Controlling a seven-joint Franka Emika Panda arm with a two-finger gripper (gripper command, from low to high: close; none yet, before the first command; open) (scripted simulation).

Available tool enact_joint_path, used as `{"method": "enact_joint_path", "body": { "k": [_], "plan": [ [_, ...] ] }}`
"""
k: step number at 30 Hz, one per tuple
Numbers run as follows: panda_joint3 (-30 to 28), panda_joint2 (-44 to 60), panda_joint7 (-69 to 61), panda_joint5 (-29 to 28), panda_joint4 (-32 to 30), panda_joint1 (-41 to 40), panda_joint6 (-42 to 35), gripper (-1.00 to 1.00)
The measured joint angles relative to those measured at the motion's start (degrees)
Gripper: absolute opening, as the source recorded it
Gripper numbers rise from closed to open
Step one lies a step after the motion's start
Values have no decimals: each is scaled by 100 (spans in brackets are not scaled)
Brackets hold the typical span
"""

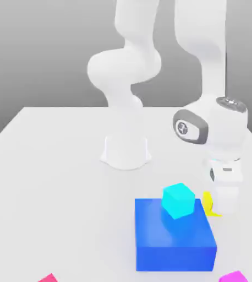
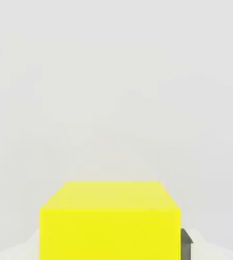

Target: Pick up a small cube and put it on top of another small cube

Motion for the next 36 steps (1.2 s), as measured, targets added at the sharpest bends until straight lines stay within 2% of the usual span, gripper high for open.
{"method": "enact_joint_path", "body": {
  "k": [4,9,11,13,26,28,30,32,33,36],
  "plan": [
    [148,-553,-104,117,-102,-124,-448,-100],
    [296,-1473,-443,716,-152,-172,-1189,-100],
    [180,-1513,-593,1095,165,-272,-1376,-100],
    [-44,-1341,-735,1283,550,-740,-1609,-100],
    [-1567,-54,-1680,1950,3047,-3005,-3030,-100],
    [-1809,86,-1786,1907,3319,-3286,-3197,-100],
    [-1949,409,-1877,1833,3427,-3459,-3125,-100],
    [-1847,823,-2028,1998,3486,-3606,-2819,-100],
    [-1788,984,-2086,2074,3504,-3665,-2690,100],
    [-1788,984,-2086,2074,3504,-3665,-2690,100]
  ]
}}
